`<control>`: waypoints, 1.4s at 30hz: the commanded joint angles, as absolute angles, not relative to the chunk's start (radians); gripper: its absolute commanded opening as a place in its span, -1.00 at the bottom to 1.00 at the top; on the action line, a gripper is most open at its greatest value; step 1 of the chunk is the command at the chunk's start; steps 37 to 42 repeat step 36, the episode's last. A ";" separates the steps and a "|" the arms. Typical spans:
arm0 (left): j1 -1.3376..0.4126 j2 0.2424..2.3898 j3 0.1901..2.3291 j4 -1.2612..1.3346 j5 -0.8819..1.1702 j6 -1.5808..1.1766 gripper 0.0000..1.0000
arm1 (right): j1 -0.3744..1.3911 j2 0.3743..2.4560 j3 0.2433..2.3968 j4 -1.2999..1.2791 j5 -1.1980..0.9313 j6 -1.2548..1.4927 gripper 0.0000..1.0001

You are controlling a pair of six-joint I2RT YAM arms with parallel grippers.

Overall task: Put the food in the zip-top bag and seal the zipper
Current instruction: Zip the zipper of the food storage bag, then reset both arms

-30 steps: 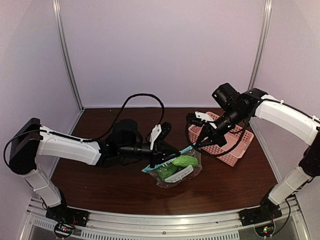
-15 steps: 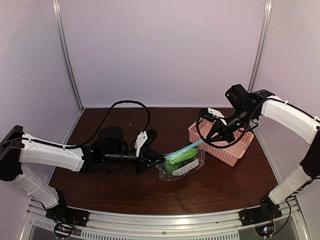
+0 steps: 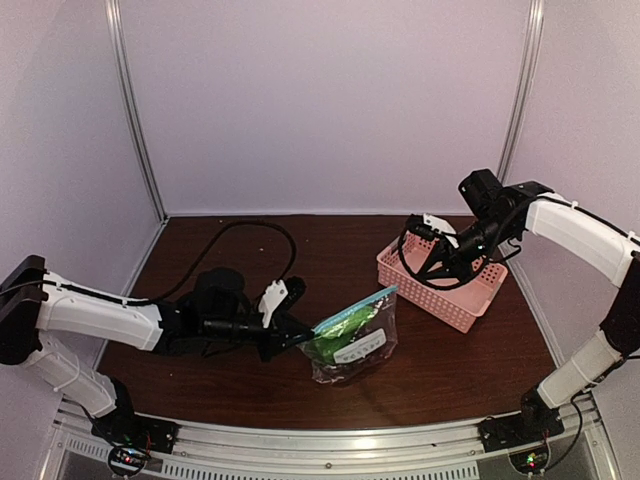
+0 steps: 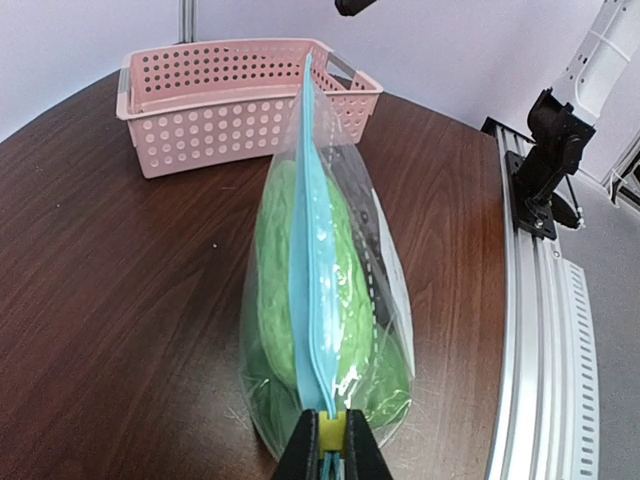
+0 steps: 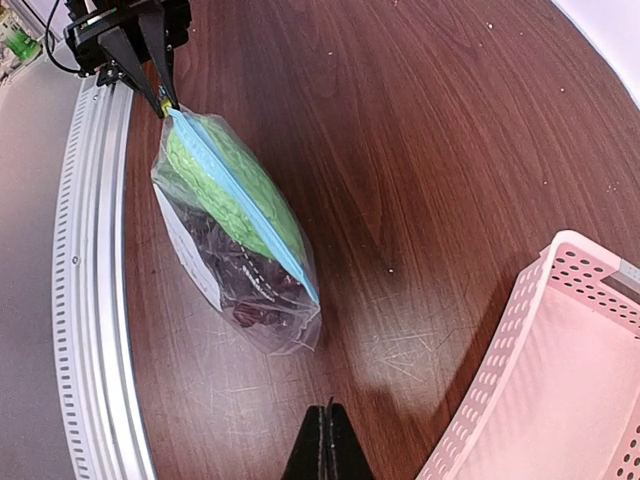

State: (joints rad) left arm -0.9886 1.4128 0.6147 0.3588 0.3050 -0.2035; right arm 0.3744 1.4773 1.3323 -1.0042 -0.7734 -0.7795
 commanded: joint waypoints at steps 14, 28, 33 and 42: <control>-0.976 1.213 0.723 0.222 -0.025 -0.285 0.55 | 0.370 1.440 1.356 -0.978 -0.829 -0.693 -0.20; -0.945 1.194 1.110 -0.322 -0.626 -0.282 0.95 | 0.195 1.119 1.212 -0.381 -0.095 -0.138 0.99; -0.903 1.148 1.120 -0.343 -0.662 -0.266 0.95 | 0.194 1.032 1.170 -0.388 0.015 -0.113 0.99; -0.900 1.121 1.093 -0.309 -0.657 -0.257 0.95 | 0.195 0.994 1.118 -0.382 0.004 -0.105 0.99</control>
